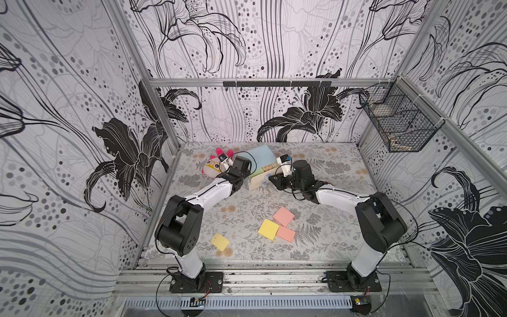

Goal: Please put the sticky notes in the drawer by color
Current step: Close the drawer in the storage box.

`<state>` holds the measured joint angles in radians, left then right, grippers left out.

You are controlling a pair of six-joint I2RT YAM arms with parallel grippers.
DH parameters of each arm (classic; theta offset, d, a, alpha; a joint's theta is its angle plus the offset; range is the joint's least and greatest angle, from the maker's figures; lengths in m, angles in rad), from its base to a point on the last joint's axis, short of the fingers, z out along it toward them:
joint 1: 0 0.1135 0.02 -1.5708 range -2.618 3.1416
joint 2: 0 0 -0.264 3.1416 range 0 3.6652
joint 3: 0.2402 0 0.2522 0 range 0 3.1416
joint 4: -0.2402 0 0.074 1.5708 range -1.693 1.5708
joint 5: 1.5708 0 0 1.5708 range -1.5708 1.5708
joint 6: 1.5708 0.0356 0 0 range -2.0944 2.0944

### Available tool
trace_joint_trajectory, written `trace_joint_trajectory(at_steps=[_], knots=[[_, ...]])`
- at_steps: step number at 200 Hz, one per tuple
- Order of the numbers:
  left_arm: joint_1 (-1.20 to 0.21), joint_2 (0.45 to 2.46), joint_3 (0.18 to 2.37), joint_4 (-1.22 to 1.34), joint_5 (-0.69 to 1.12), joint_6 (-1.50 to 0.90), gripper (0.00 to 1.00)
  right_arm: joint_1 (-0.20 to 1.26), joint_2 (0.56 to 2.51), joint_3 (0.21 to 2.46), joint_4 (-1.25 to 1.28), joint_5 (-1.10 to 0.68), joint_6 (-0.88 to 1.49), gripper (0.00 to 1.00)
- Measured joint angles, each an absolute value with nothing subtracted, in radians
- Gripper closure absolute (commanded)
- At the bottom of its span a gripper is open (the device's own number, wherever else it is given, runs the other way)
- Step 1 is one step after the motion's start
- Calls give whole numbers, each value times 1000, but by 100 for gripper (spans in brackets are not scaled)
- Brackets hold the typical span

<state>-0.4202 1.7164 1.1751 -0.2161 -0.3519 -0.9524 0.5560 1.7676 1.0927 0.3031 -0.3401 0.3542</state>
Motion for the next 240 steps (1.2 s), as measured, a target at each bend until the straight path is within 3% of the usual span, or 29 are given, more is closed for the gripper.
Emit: trace_joint_trajectory(at_steps=[76,103,172,195,240], knots=[[-418,1716,1146,-201,-336,-953,71,557,1870,1215,300,-301,354,69],[-418,1709,1144,-202,-350,-953,69,557,1866,1197,317,-281,361,57],[-409,1590,1121,-147,-374,-932,21,557,1820,1027,409,-246,453,30],[-392,1609,1148,-129,-317,-920,21,557,1829,1025,469,-250,472,28],[-369,1698,1202,-130,-253,-904,44,557,1876,1031,518,-250,482,36]])
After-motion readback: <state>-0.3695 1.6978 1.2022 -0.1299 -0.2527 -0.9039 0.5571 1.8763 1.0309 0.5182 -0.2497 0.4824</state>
